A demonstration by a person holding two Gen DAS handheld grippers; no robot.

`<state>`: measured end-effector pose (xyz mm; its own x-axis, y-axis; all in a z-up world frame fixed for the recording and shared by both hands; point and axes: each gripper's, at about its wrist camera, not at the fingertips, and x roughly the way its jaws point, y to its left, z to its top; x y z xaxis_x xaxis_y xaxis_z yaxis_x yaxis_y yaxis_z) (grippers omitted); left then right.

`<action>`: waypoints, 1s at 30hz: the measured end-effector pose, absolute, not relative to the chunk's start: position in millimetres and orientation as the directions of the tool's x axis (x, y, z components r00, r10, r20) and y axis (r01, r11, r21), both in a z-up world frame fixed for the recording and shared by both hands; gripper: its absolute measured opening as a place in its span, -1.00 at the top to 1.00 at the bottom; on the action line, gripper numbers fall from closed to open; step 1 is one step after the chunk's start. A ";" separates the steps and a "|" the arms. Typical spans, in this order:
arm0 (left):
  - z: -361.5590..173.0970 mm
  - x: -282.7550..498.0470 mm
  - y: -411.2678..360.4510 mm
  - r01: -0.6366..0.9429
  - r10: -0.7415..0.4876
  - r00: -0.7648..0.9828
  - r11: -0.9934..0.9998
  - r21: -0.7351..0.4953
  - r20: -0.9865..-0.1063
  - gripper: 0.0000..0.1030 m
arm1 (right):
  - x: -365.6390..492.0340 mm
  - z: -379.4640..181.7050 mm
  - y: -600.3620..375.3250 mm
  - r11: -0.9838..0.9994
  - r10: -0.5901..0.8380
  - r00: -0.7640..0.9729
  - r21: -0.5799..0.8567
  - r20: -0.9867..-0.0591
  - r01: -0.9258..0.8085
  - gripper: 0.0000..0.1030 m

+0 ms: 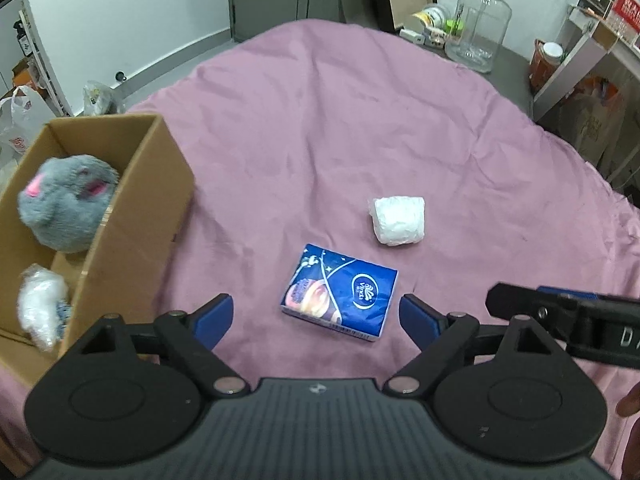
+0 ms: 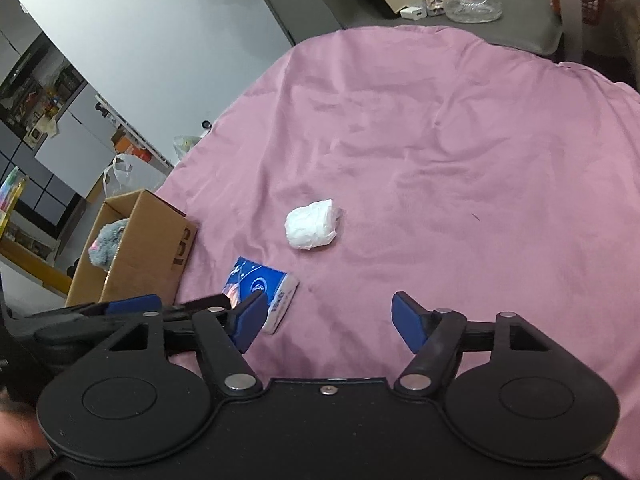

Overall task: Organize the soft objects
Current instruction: 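Move the left tool to the blue tissue pack while the right approaches the white wad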

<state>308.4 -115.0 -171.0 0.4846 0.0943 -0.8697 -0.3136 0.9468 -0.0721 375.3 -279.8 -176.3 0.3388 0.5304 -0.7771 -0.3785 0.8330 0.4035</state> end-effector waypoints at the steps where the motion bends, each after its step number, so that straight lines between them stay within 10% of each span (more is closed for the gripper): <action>1: -175.1 311.1 -115.4 -0.316 0.093 0.479 0.946 -0.073 -0.873 -0.74 | 378.4 -178.7 -279.4 0.831 0.533 0.333 0.407 -0.778 -0.379 -0.23; 30: -198.8 346.2 -89.9 -0.336 0.021 0.454 0.930 -0.149 -0.891 -0.54 | 428.2 -209.5 -245.6 0.827 0.541 0.284 0.439 -0.791 -0.351 -0.36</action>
